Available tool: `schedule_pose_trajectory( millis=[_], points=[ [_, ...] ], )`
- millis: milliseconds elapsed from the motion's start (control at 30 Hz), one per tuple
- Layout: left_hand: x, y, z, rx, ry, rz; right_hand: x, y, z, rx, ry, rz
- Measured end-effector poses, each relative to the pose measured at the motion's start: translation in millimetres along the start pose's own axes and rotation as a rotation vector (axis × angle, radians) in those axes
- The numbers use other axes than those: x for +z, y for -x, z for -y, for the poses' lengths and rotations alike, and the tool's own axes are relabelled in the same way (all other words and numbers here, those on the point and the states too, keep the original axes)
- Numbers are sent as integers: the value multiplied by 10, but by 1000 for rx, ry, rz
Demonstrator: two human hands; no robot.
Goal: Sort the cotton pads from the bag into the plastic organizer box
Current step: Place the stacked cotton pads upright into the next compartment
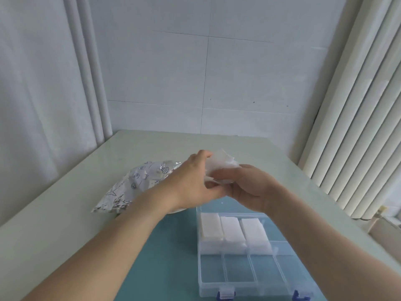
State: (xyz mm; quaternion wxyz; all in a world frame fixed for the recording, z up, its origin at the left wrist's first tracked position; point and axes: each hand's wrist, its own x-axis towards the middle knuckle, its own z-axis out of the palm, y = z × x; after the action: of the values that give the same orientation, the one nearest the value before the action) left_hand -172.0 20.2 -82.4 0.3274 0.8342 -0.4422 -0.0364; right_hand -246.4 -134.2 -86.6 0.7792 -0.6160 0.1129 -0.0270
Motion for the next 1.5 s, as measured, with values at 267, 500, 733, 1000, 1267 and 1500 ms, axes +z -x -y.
schedule_pose_trajectory(
  millis=[267,500,733,1000,1267,1500],
  points=[
    [45,-406,24,-189,562,374,-422,-95,198,-86,171,18],
    [144,-510,70,-85,389,342,-527,-171,266,-21,384,-69],
    [147,-513,158,-160,586,397,-579,-253,170,-69,325,-159],
    [136,-517,175,-320,948,418,-567,-266,169,-188,379,-159],
    [238,-511,152,-339,899,258,-628,-224,265,-210,263,-275],
    [237,-541,104,-397,934,-28,-667,-43,515,-279,280,-249]
  ],
)
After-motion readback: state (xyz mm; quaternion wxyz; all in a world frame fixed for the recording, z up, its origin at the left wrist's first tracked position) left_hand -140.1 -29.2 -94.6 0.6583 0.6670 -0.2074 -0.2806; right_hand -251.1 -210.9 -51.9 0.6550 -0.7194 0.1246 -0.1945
